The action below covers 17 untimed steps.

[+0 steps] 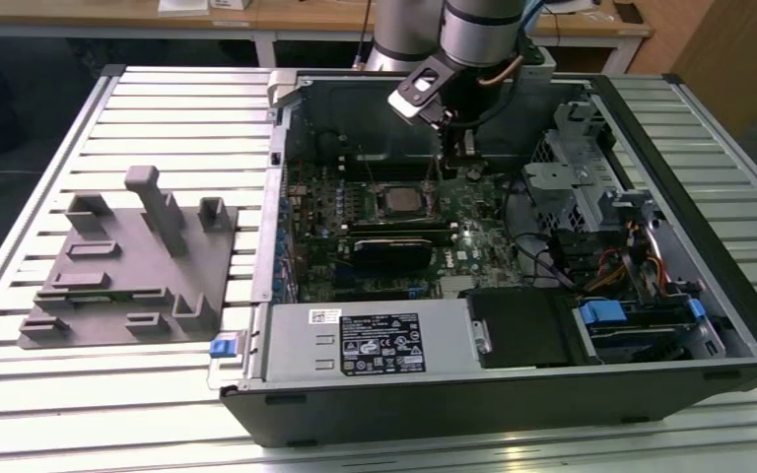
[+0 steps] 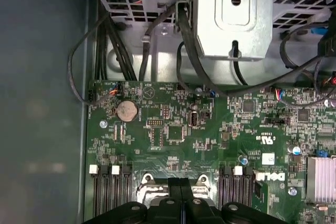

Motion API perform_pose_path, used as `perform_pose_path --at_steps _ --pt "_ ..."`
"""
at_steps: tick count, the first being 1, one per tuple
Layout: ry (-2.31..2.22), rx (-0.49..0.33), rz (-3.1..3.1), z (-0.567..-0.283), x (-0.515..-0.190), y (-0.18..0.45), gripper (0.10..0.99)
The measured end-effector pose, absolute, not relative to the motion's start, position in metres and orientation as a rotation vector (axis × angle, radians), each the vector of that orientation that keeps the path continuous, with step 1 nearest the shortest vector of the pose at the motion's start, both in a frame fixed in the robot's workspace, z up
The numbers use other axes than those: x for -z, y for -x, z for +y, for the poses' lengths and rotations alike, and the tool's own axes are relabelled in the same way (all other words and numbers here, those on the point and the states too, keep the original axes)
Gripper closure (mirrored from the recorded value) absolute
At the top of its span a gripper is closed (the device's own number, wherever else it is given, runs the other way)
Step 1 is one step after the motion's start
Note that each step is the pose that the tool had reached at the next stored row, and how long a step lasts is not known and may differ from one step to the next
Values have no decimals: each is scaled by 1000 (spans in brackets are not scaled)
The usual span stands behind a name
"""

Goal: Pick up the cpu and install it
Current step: 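Close the cpu cover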

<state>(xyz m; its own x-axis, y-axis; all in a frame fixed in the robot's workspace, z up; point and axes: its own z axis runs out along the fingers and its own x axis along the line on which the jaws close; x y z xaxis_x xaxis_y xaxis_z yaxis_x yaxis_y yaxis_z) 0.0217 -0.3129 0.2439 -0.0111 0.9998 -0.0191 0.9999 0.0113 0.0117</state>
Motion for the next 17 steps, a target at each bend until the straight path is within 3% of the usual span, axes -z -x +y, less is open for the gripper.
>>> perform_pose_path --at_steps 17 --pt "-2194 10 2219 -313 -240 14 980"
